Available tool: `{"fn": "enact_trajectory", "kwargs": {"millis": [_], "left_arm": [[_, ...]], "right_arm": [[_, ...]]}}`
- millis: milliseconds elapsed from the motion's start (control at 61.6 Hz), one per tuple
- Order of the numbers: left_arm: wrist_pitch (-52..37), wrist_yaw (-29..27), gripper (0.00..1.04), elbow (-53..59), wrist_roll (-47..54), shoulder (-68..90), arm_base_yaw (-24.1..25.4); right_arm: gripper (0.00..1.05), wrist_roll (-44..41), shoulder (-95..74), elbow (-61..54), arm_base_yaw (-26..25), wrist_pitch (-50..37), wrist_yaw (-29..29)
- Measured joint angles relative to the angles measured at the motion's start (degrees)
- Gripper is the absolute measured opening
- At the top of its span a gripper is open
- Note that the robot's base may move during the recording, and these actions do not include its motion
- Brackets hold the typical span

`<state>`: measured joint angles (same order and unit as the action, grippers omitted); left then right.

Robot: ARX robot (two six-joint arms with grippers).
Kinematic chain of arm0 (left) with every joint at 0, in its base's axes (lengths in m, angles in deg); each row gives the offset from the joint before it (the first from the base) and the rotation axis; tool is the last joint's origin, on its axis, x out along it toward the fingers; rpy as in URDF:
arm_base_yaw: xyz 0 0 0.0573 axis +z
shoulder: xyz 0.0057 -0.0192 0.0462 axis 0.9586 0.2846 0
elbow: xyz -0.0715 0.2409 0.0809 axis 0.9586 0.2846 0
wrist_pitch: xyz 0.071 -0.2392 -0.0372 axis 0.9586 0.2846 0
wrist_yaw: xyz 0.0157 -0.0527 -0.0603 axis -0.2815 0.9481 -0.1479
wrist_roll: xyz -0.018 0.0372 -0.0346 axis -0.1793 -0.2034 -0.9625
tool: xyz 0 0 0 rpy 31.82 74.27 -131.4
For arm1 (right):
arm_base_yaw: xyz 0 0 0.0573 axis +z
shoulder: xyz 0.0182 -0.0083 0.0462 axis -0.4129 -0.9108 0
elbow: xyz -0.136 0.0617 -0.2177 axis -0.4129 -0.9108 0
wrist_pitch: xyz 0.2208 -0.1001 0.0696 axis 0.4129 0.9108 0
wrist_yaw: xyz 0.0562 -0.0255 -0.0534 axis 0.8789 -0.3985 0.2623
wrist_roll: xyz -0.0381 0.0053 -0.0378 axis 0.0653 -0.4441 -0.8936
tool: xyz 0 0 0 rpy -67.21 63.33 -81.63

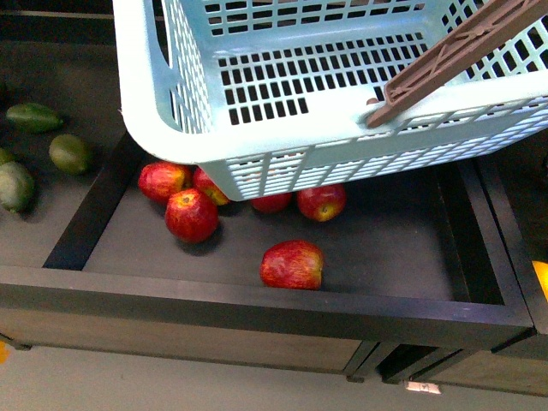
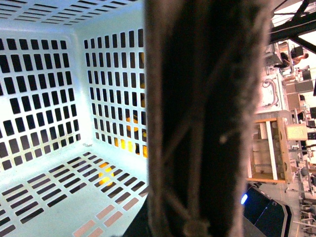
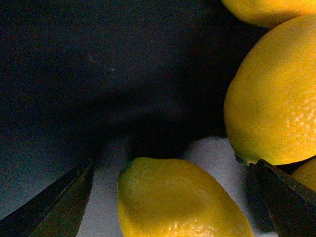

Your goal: Pick lemon and mango into basket

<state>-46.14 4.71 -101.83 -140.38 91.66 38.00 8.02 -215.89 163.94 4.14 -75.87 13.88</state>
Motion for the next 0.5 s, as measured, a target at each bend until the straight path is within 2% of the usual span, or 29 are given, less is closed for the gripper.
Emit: {"fn": "enact_trajectory", "kwargs": {"millis": [114, 503], "left_arm": [[0.00, 0.07, 0.04, 0.00, -0.02, 0.00, 0.00], [0.00, 0.07, 0.04, 0.00, -0.02, -0.02, 0.00]], "right_arm": [[0.96, -3.41, -2.10, 1.14, -0.61, 0.96, 0.79], [0.96, -7.30, -4.90, 5.75, -2.10, 2.32, 3.87]]}}
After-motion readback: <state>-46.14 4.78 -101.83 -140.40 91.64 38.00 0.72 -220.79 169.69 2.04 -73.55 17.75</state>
